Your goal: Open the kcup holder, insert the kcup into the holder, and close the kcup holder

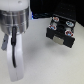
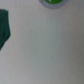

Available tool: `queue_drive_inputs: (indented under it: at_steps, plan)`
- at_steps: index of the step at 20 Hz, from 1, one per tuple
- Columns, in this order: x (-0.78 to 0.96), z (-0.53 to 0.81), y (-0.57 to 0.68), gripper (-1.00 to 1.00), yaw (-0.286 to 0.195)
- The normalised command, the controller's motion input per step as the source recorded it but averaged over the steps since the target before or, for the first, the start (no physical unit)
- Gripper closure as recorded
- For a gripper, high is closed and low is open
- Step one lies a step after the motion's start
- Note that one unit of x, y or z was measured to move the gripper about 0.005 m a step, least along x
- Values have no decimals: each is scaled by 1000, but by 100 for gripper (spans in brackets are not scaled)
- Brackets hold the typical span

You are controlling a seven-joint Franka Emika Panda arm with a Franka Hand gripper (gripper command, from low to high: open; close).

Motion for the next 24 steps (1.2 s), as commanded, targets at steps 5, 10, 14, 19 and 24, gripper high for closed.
queue_drive_inputs:
  at_steps: [5, 10, 14, 19, 24]
  plan:
    - [183, -145, -425, -100, -149]
    - [123, -161, -399, -100, -145]
    - [129, -134, -199, -100, -133]
    - [184, -47, -128, 100, -115]
    - [224, 28, -25, 100, -102]
